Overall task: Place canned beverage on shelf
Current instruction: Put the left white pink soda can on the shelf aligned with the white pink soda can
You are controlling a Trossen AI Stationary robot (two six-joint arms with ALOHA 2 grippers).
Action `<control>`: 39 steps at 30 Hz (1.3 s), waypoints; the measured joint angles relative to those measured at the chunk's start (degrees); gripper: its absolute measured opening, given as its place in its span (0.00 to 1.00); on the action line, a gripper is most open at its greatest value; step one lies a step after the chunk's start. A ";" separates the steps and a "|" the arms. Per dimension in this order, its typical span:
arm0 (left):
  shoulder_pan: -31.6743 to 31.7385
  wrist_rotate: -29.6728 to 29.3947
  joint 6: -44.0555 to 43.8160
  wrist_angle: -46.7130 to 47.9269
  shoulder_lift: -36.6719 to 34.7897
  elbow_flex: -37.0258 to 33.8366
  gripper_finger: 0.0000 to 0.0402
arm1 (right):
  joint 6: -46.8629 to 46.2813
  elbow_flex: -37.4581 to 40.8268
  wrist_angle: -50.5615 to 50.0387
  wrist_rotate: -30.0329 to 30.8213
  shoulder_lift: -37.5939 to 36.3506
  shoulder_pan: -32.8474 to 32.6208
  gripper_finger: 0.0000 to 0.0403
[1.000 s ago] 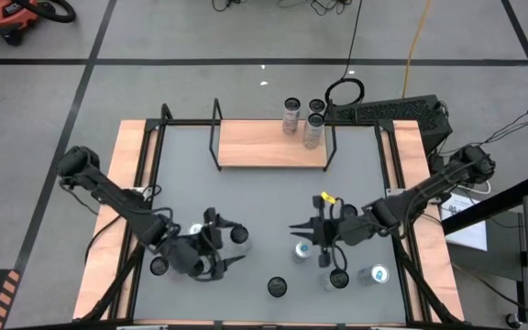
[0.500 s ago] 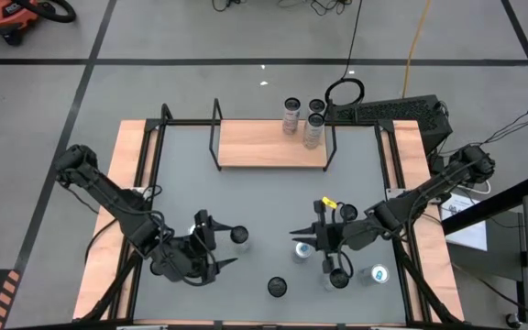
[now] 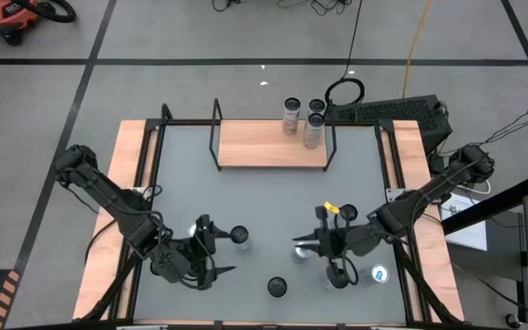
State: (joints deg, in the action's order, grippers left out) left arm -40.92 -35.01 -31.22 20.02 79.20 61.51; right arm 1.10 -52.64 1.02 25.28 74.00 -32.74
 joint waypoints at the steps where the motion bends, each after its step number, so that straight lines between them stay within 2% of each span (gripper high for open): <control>1: -0.12 1.23 -0.03 1.58 -0.02 1.13 0.99 | 0.02 0.00 0.00 0.00 0.00 -0.14 0.00; 5: -0.67 5.58 -2.24 12.69 0.00 7.25 0.99 | 0.96 0.00 0.00 0.00 0.00 -0.39 0.00; 11: -1.24 11.81 -14.30 35.65 0.00 16.13 0.99 | 1.53 0.00 -0.09 0.00 0.00 -0.39 0.00; 18: -3.30 24.59 -32.48 51.64 -0.02 17.78 0.99 | 1.36 0.00 -1.42 -0.02 0.00 -0.39 0.00; 24: -6.67 30.20 -45.72 54.13 0.07 17.78 0.99 | 3.34 0.00 -2.22 -0.02 0.00 -0.39 0.00; 31: -10.08 30.53 -59.29 60.15 0.09 17.78 0.99 | 4.78 0.00 -3.12 -0.04 0.00 -0.39 0.00; 34: -11.15 31.47 -61.48 63.58 0.59 17.78 0.99 | 5.28 0.00 -3.12 -0.04 0.00 -0.39 0.00; 39: -12.59 31.96 -62.40 64.05 2.51 17.78 0.99 | 5.10 0.00 -3.12 -0.04 0.00 -0.39 0.00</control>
State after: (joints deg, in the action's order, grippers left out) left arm -53.51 -3.04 -93.62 84.07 81.71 79.29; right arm 6.20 -52.64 -2.10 25.23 74.00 -33.12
